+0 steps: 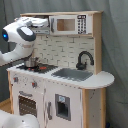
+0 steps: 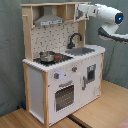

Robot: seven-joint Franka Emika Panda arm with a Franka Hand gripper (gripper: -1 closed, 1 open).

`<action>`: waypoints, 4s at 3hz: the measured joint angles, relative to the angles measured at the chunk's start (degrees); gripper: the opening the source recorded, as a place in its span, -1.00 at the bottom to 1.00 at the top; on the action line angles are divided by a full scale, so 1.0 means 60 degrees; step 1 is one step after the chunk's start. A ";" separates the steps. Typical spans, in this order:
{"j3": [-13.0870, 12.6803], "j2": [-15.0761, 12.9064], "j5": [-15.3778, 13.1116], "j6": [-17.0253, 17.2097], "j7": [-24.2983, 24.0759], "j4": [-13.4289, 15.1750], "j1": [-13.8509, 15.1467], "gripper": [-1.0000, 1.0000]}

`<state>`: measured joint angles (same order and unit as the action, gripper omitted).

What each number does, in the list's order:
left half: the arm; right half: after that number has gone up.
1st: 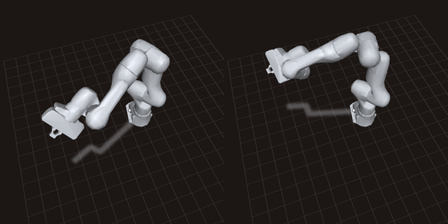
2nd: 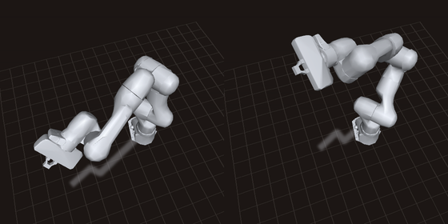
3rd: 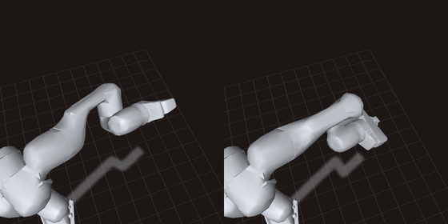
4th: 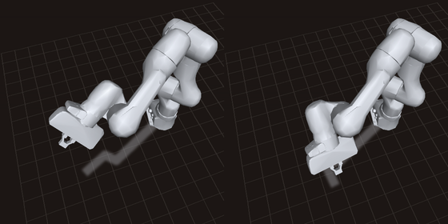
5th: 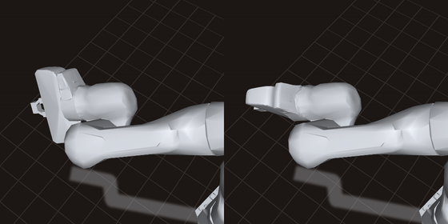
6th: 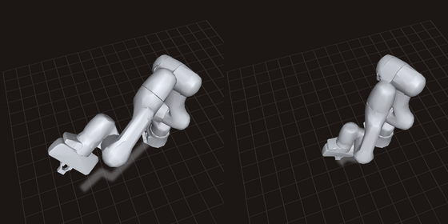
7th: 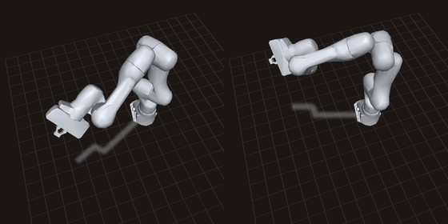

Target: Play with the kitchen

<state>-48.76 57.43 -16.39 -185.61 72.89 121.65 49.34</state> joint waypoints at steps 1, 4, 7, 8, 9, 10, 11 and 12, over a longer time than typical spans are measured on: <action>0.0062 0.0615 0.0013 0.0070 -0.0725 -0.0291 0.0062 1.00; -0.0082 0.2155 0.0018 0.1081 -0.3397 -0.1893 0.0811 1.00; -0.0329 0.3099 0.0019 0.2123 -0.6107 -0.3271 0.2093 1.00; -0.0367 0.3327 0.0019 0.2489 -0.6964 -0.3604 0.2521 1.00; -0.0399 0.3517 0.0019 0.2848 -0.7840 -0.3924 0.2946 1.00; -0.0407 0.3664 0.0019 0.3176 -0.8653 -0.4252 0.3346 1.00; -0.0402 0.3766 0.0019 0.3533 -0.9405 -0.4612 0.3702 1.00; -0.0395 0.3825 0.0020 0.4164 -1.0355 -0.5165 0.4099 1.00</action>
<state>-51.13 80.38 -16.27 -160.63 10.75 90.66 73.94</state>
